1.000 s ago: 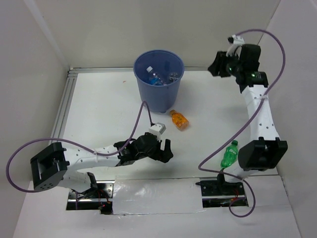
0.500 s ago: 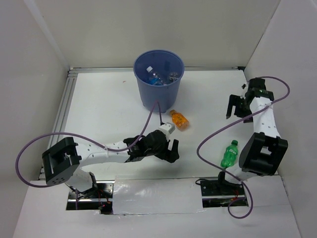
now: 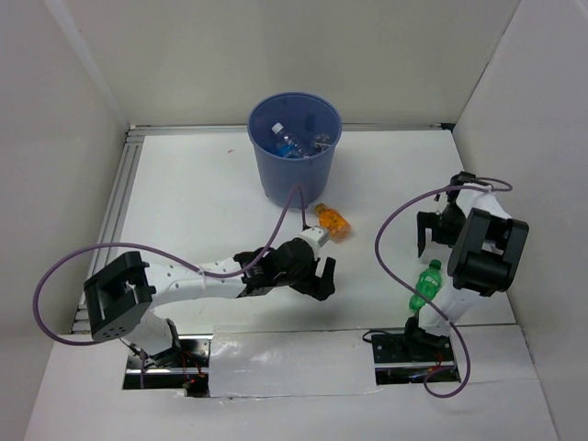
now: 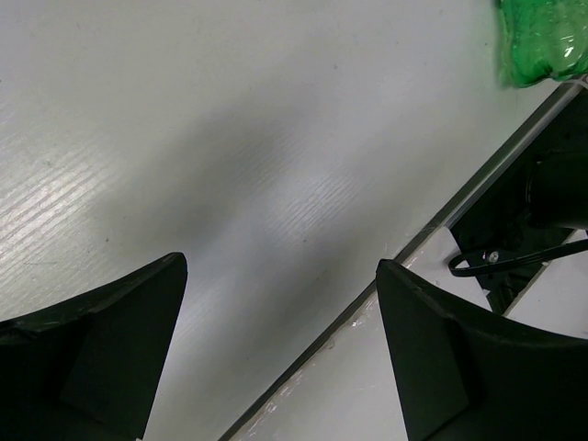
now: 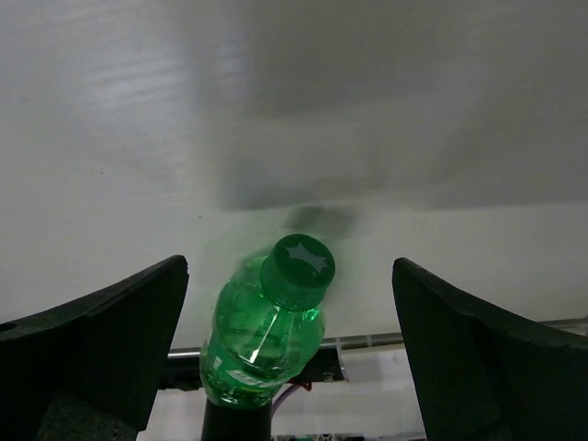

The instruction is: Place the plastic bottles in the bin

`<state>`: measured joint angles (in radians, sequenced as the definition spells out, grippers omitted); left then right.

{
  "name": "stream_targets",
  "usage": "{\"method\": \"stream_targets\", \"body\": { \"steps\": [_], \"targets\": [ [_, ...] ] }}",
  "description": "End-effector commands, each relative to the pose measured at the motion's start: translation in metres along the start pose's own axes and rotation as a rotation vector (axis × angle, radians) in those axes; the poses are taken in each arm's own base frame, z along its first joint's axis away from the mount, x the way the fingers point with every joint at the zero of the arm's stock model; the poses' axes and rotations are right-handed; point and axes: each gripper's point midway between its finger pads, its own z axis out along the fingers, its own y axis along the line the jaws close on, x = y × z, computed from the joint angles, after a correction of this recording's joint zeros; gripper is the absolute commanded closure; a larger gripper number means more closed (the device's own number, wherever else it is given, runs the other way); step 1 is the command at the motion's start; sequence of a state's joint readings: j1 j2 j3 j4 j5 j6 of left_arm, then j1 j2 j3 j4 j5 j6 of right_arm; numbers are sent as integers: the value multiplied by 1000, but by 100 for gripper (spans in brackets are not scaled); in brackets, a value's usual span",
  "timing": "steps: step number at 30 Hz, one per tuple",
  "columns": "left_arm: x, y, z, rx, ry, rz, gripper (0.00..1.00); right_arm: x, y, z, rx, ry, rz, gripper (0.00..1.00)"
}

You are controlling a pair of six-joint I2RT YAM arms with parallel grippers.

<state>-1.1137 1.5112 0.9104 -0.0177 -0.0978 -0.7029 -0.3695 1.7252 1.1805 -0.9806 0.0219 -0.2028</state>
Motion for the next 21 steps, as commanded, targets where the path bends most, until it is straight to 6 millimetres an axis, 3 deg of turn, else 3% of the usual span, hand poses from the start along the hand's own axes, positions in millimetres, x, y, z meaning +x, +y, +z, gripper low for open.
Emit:
{"method": "stream_targets", "body": {
  "steps": [1, 7, 21],
  "targets": [
    [-6, -9, 3, 21, -5, 21, 4, 24, -2, 5, 5, 68, -52, 1],
    [-9, -11, 8, 17, 0, 21, 4, 51, 3, 22, -30, 172, -96, 1],
    [0, -5, 8, 12, 8, 31, 4, 85, 8, 24, -73, 299, -106, 7]
  ]
}}
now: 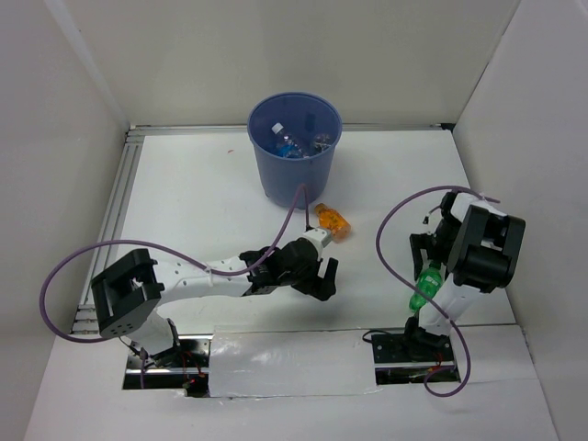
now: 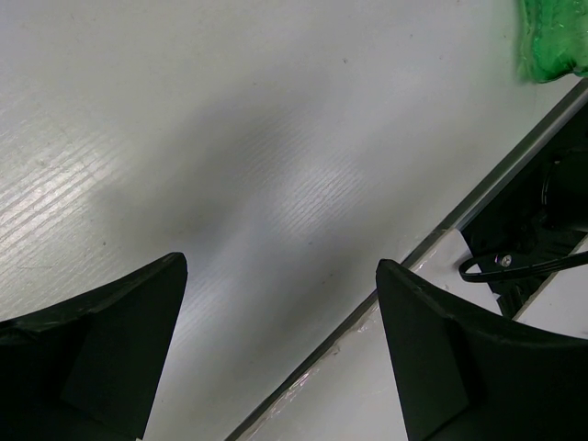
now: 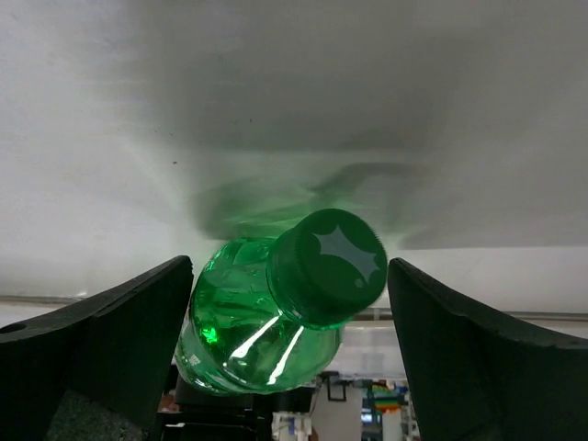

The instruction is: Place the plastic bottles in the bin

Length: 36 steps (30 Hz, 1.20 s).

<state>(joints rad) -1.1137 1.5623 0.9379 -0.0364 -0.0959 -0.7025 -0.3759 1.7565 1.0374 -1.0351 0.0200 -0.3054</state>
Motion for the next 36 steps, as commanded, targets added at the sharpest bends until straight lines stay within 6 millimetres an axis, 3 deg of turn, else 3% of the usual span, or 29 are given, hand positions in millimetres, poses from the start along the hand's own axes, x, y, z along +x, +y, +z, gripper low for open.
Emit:
{"method": "stream_targets", "body": {
  "steps": [1, 8, 12, 13, 16, 17, 19, 20, 23, 24, 26, 27, 28, 31, 32, 33, 34, 35, 36],
  "targets": [
    [-7, -8, -3, 34, -28, 28, 4, 22, 5, 4, -27, 84, -6, 8],
    [-7, -5, -6, 31, -40, 27, 4, 19, 6, 13, -34, 82, -6, 22],
    [-6, -5, -9, 38, -48, 17, 4, 8, 13, 8, -87, 50, -4, 46],
    [-7, -4, -9, 30, -54, 17, 4, 10, 18, 6, -118, 67, -16, 60],
    [-5, 0, -12, 22, -57, 6, 4, -11, 25, -21, -191, 2, -63, 76],
    [-5, 0, -12, 22, -58, 6, 4, -35, 23, -42, -196, -79, -69, 83],
    [-8, -2, -15, 29, -66, -4, 4, -52, 31, -70, -263, -126, -103, 88],
    [-8, -2, -15, 29, -66, -4, 4, -84, 34, -107, -298, -261, -150, 91],
    [-8, -3, -15, 29, -66, -13, 4, -125, 42, -162, -328, -467, -237, 100],
    [-8, -3, -15, 29, -66, -13, 4, -145, 49, -203, -292, -594, -306, 100],
    [-11, -3, -14, 28, -80, -14, 4, -167, 63, -233, -306, -692, -383, 100],
    [-8, -7, -15, 34, -76, -18, 4, -180, 77, -272, -295, -816, -459, 100],
    [-8, -7, -15, 34, -76, -18, 4, -193, 86, -292, -296, -901, -506, 100],
    [-8, -7, -15, 34, -76, -18, 4, -206, 127, -346, -352, -1111, -605, 100],
    [-9, -10, -15, 38, -85, -12, 4, -208, 140, -389, -347, -1279, -648, 100],
    [-10, -9, -15, 30, -91, -22, 4, -209, 151, -391, -361, -1315, -671, 100],
    [-8, -7, -16, 29, -90, -22, 4, -213, 173, -423, -340, -1458, -751, 100],
    [-7, -5, -18, 22, -96, -22, 4, -197, 187, -448, -338, -1544, -786, 100],
    [-7, -5, -18, 22, -96, -33, 4, -192, 199, -460, -362, -1594, -797, 100]
  ]
}}
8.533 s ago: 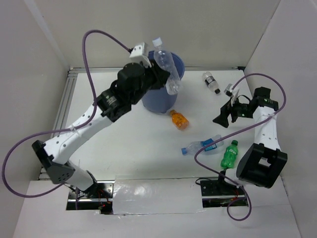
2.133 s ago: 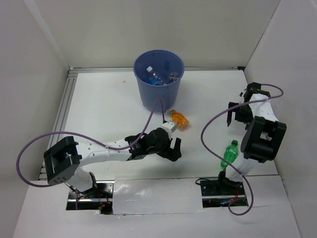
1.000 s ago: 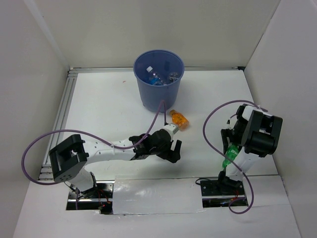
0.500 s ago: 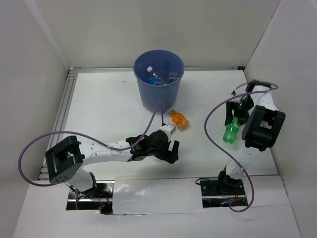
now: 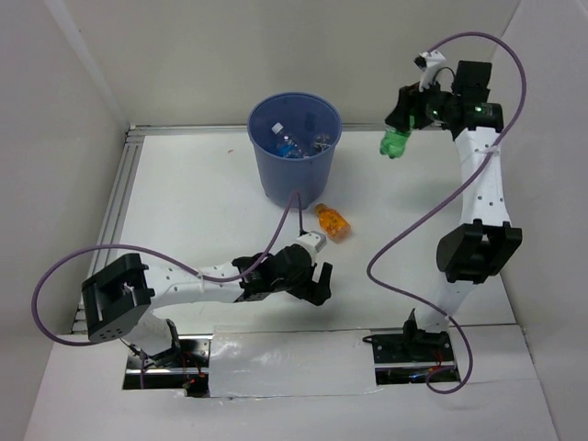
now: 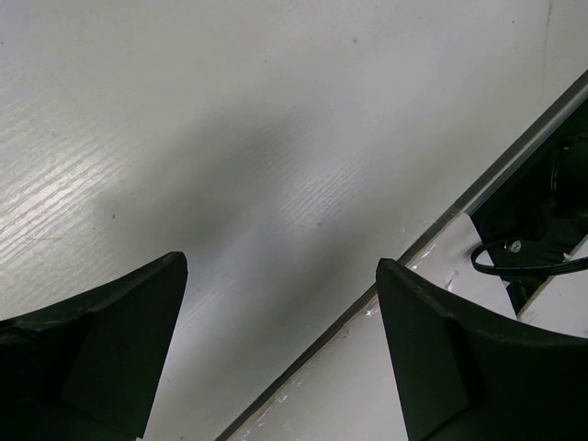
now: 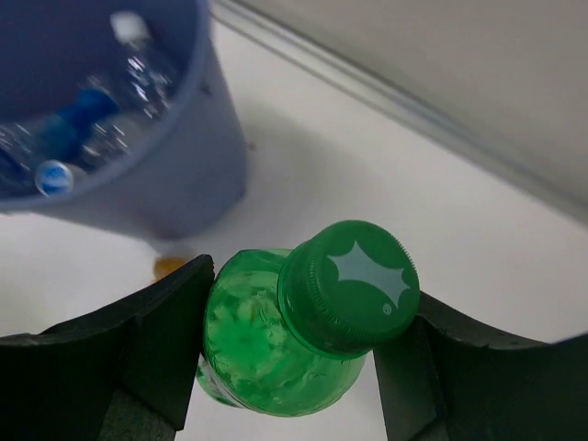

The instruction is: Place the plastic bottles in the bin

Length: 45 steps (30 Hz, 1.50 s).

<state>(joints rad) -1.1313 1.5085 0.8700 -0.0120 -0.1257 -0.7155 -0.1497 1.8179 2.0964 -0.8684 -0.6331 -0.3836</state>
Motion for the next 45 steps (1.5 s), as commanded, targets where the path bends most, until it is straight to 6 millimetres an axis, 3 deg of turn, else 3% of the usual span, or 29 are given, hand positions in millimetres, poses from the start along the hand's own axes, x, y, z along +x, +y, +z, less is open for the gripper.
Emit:
{"method": "stream_targets", "body": {
  "steps": [1, 5, 6, 8, 11, 12, 16, 17, 21, 24, 26, 27, 28, 29, 30, 31, 32, 33, 34, 35, 36, 37, 38, 39, 40, 41, 43, 44, 45],
  "targets": [
    [-16, -9, -11, 33, -83, -32, 4, -115, 60, -17, -70, -398, -214, 100],
    [-11, -1, -14, 18, -91, -43, 4, -169, 102, -19, -102, -539, -273, 100],
    [-14, -3, -16, 23, -99, -44, 4, -168, 105, -4, -120, -523, -238, 100],
    [-14, -2, -18, 28, -105, -45, 4, -183, 127, 0, -161, -548, -236, 100],
    [-14, -2, -18, 28, -105, -45, 4, -178, 138, 30, -175, -515, -192, 100],
    [-14, -2, -18, 28, -105, -45, 4, -175, 153, 42, -200, -503, -190, 97],
    [-28, -11, -21, 41, -138, -41, 4, -154, 162, 90, -193, -427, -154, 53],
    [-26, -9, -18, 35, -131, -31, 4, -150, 159, 96, -182, -410, -135, 28],
    [-44, -18, -20, 41, -172, -28, 4, -150, 153, 96, -159, -407, -110, 8],
    [-44, -18, -20, 41, -172, -28, 4, -149, 151, 82, -157, -400, -106, 7],
    [-47, -14, -22, 20, -185, -19, 4, -151, 143, 56, -147, -407, -104, 16],
    [-45, -8, -26, 5, -186, -8, 4, -140, 143, 54, -170, -380, -95, 28],
    [-40, -2, -29, -17, -176, -5, 4, -134, 134, 45, -158, -367, -83, 60],
    [-43, 0, -33, -28, -186, 8, 9, -134, 135, 23, -143, -368, -95, 73],
    [-42, 9, -36, -59, -195, 28, 15, -127, 135, 16, -150, -360, -112, 82],
    [-49, 8, -47, -58, -223, 23, 27, -91, 125, 24, -137, -281, -84, 89],
    [-42, 17, -50, -91, -207, 28, 40, -90, 129, 0, -121, -299, -108, 97],
    [-42, 25, -55, -124, -215, 29, 68, -48, 125, 10, -123, -213, -69, 97],
    [-42, 29, -60, -144, -219, 29, 82, -31, 117, 4, -101, -188, -59, 97],
    [-46, 32, -69, -154, -237, 18, 90, -15, 115, 0, -91, -166, -57, 95],
    [-43, 43, -76, -205, -233, 24, 93, -5, 122, -14, -106, -166, -109, 86],
    [-44, 45, -81, -217, -244, -6, 88, 39, 127, -5, -135, -81, -89, 77],
    [-42, 54, -85, -243, -246, -21, 80, 60, 130, -6, -155, -50, -97, 62],
    [-46, 56, -95, -248, -269, -40, 66, 82, 142, -12, -205, -4, -125, 39],
    [-46, 63, -102, -283, -278, -64, 50, 101, 149, -11, -266, 15, -217, 3],
    [-44, 71, -104, -305, -281, -79, 25, 144, 157, -2, -299, 100, -184, 0],
    [-46, 76, -113, -311, -302, -113, 17, 170, 155, 10, -278, 149, -181, 0],
    [-43, 77, -113, -311, -303, -123, 17, 190, 159, 16, -282, 189, -146, 0],
    [-40, 84, -113, -329, -293, -124, 17, 197, 161, 22, -281, 201, -129, 0]
  ]
}}
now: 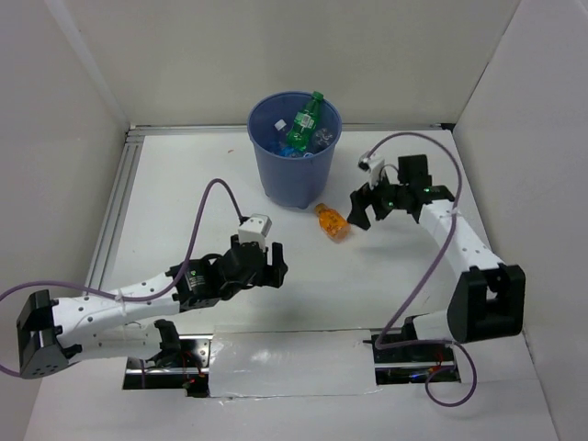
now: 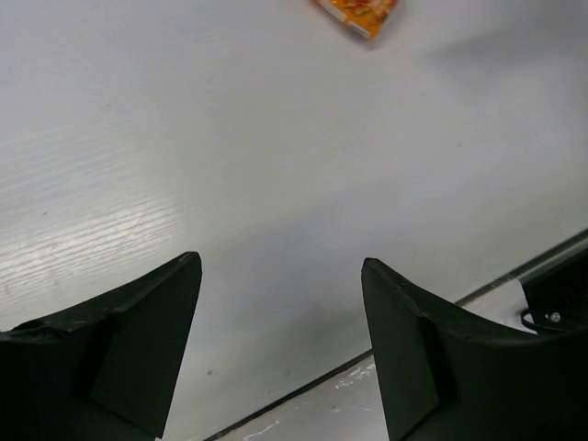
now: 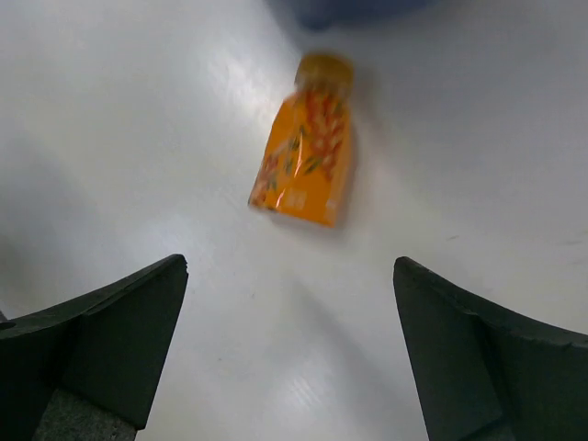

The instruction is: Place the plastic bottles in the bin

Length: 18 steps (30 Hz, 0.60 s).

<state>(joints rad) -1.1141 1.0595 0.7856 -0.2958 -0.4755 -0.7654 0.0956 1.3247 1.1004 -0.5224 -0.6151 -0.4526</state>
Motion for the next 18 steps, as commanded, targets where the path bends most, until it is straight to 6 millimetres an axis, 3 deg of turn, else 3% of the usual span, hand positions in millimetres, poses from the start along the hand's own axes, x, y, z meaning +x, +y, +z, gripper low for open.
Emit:
{"method": "stream_targets", "body": {
  "steps": [1, 8, 10, 11, 16, 18],
  "targets": [
    [0, 24, -4, -87, -19, -47, 17, 32, 4, 28, -29, 57, -16, 0],
    [11, 30, -9, -87, 9, -104, 17, 67, 3, 83, -33, 135, 135, 0],
    [14, 34, -13, -87, 8, -129, 17, 65, 1, 93, -40, 139, 150, 0],
    [14, 34, -13, -87, 8, -129, 17, 75, 4, 102, -56, 166, 159, 0],
    [18, 39, -17, -91, 11, -157, 17, 86, 3, 128, -44, 197, 198, 0],
    [20, 40, -18, -97, 17, -162, 17, 99, 2, 134, -43, 233, 225, 7]
  ]
}}
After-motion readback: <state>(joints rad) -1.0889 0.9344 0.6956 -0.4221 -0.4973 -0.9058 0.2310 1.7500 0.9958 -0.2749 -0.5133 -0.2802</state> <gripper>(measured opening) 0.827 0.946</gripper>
